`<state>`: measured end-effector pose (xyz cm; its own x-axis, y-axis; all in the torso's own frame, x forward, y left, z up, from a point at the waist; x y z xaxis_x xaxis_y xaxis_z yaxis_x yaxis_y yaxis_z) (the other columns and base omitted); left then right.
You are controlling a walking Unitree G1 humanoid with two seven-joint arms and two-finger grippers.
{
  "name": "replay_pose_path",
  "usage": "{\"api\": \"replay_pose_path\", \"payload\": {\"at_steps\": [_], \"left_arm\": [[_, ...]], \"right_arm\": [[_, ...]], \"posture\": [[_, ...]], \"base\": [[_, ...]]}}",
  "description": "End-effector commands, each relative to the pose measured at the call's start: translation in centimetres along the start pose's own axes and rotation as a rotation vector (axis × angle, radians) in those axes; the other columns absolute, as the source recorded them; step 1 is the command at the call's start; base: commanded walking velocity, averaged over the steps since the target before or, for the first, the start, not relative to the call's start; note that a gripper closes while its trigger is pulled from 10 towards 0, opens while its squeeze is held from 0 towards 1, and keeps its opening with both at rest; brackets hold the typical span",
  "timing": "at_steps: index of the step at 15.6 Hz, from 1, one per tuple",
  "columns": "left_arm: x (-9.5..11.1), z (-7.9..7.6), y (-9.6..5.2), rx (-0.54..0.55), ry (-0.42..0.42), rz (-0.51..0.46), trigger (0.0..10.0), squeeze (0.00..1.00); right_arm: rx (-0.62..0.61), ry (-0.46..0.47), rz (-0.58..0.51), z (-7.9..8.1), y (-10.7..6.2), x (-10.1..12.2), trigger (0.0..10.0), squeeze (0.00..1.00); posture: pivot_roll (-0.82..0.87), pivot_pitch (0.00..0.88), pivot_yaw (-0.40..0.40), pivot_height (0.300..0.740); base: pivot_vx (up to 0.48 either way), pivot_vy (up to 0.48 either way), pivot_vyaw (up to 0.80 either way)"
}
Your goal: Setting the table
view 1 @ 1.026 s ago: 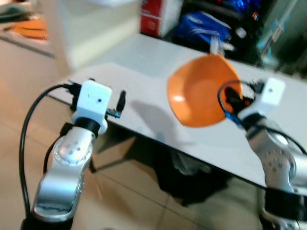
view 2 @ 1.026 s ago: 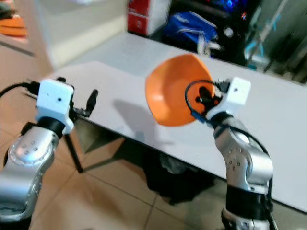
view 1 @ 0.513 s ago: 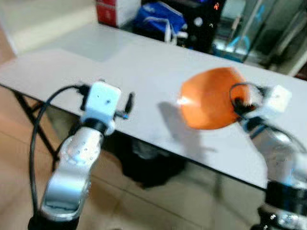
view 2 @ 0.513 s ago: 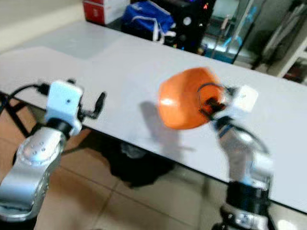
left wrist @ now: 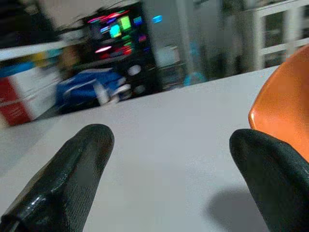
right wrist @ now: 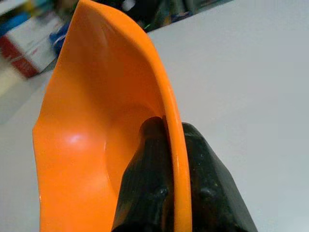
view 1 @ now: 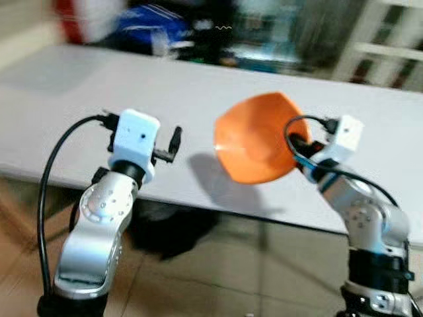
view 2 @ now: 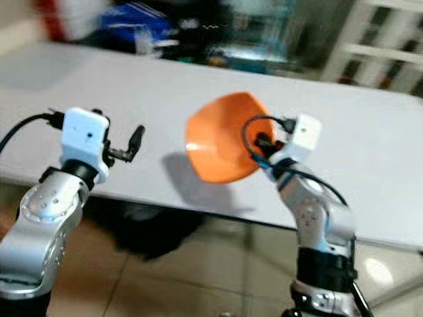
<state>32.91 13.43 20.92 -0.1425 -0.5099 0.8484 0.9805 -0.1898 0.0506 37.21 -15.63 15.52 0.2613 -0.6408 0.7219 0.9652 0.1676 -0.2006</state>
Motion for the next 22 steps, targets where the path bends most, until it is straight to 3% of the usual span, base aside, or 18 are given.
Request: {"api": "replay_pose_path", "payload": {"at_steps": [1,10,11,12,14,17,19,22], "left_arm": [[0.5,-0.3,0.0,-0.02,-0.004,-0.018,10.0,0.0],[0.5,-0.1,-0.1,-0.018,0.007,-0.02,10.0,0.0],[-0.1,-1.0,-0.3,-0.082,0.079,0.003,10.0,0.0],[-0.7,-1.3,-0.8,-0.133,0.087,0.001,10.0,0.0],[-0.9,-0.8,-1.1,-0.132,0.065,0.002,10.0,0.0],[-0.2,-1.7,-1.7,-0.212,0.012,-0.036,10.0,0.0],[0.2,-3.5,-2.4,-0.325,-0.024,-0.057,10.0,0.0],[-0.8,-5.3,-3.4,-0.445,0.011,-0.023,10.0,0.0]], "right_arm": [[0.019,-0.005,-0.041,0.7,0.4,1.2,10.0,0.0],[0.07,0.039,0.014,1.7,1.1,0.2,10.0,0.0],[0.067,0.053,0.011,1.6,1.4,0.3,10.0,0.0],[0.072,0.09,0.011,1.7,1.9,0.3,10.0,0.0],[0.076,0.126,0.008,1.6,2.4,0.5,10.0,0.0],[0.045,0.188,0.007,0.7,3.5,1.2,10.0,0.0],[-0.022,0.233,0.018,-1.2,3.9,1.5,10.0,0.0],[-0.181,0.339,0.015,-4.8,4.4,1.4,10.0,0.0]], "posture": [[-0.02,0.018,-0.05,0.74],[-0.02,0.025,-0.057,0.74],[-0.02,0.025,-0.06,0.74],[-0.01,0.025,-0.063,0.74],[-0.01,0.027,-0.067,0.74],[-0.01,0.028,-0.07,0.74],[-0.01,0.026,-0.069,0.74],[0.0,0.02,-0.061,0.74]], "base": [[0.379,0.0,0.0],[0.275,0.0,0.0],[0.0,0.0,0.0],[0.0,0.0,0.0],[0.0,0.0,0.0],[0.0,0.0,0.0],[0.0,0.0,0.0],[0.0,0.0,0.0]]}}
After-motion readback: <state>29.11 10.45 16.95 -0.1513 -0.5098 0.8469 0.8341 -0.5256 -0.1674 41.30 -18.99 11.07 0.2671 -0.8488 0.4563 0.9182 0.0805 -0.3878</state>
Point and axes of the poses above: a point about 5 cm out from each wrist's last joint towards the gripper, its own y axis pointing out of the wrist towards the gripper, its own x axis along the axis of the wrist's last joint, z = x × y, the point moved 6 cm from there along y, pointing out of the wrist towards the gripper, and after that the axes turned 15 degrees about y, right-handed, at the moved point
